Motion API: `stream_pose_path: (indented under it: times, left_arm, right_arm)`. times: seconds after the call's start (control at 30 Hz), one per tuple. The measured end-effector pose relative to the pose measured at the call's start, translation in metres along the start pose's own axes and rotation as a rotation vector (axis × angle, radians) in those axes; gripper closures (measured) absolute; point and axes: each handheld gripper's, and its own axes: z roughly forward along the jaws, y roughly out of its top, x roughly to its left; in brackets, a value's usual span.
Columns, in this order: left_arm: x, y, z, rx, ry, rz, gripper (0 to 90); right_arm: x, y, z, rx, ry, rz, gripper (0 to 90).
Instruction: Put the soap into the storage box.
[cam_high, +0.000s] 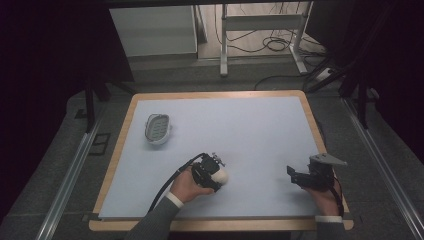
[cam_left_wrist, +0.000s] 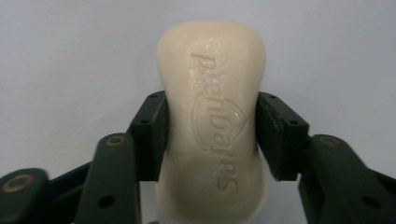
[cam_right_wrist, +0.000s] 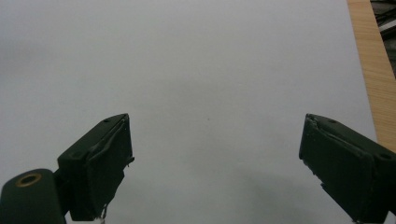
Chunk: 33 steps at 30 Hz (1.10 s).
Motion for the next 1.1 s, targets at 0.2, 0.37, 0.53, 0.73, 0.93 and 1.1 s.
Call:
stream_pose_path:
  times: [0.2,0.37,0.53,0.73,0.93,1.1]
  left_arm:
    - [0.000,-0.001,0.000,0.000,0.012,-0.001,48.3]
    - [0.002,-0.001,-0.003,-0.005,0.008,0.004,49.4]
    - [0.003,-0.002,-0.016,-0.019,0.023,0.028,49.5]
    - [0.009,-0.005,-0.036,-0.101,-0.003,-0.003,49.6]
    - [0.020,-0.010,-0.049,-0.120,0.005,-0.025,49.6]
    - [0.027,-0.013,-0.052,-0.128,0.017,-0.043,49.6]
  right_arm:
    - [-0.001,0.000,0.000,-0.002,-0.004,0.003,9.5]
    - [-0.001,0.000,0.000,-0.002,-0.005,0.005,9.5]
    - [-0.002,0.000,-0.001,-0.002,-0.006,0.006,9.4]
    - [-0.002,0.000,-0.001,-0.006,-0.007,0.003,9.4]
    - [-0.002,-0.001,0.000,0.000,-0.008,0.004,9.5]
    - [-0.001,-0.001,0.001,0.006,-0.005,0.001,9.5]
